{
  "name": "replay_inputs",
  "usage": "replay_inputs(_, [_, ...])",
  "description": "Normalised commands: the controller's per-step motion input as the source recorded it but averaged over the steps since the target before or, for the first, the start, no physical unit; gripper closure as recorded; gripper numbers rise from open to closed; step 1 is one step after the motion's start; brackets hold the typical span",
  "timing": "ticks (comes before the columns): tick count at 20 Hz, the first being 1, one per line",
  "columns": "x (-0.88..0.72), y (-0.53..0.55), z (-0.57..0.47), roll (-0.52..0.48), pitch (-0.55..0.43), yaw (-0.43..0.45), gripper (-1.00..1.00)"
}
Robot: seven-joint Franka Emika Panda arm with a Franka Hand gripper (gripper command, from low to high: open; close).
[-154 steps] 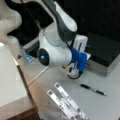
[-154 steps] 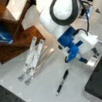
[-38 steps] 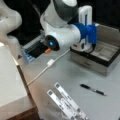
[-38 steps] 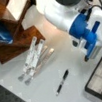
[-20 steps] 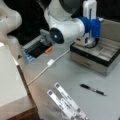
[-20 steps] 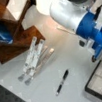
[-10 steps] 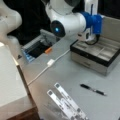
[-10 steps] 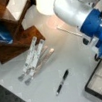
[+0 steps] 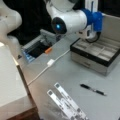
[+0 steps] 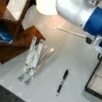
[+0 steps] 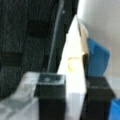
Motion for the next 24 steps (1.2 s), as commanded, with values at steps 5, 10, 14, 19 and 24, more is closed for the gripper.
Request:
replay_inputs(5, [0.01, 0.26, 0.2, -0.112, 0.017, -0.068, 1.0])
replay_inputs(10, [0.13, 0.24, 0.16, -0.082, 0.054, -0.088, -1.0])
replay_inputs(14, [0.18, 0.18, 0.18, -0.041, 0.087, -0.064, -1.0])
replay_inputs(19, [0.27, 0.2, 0.16, -0.022, 0.068, -0.077, -1.0])
replay_inputs(24, [0.26, 0.17, 0.09, -0.005, 0.064, -0.075, -1.0])
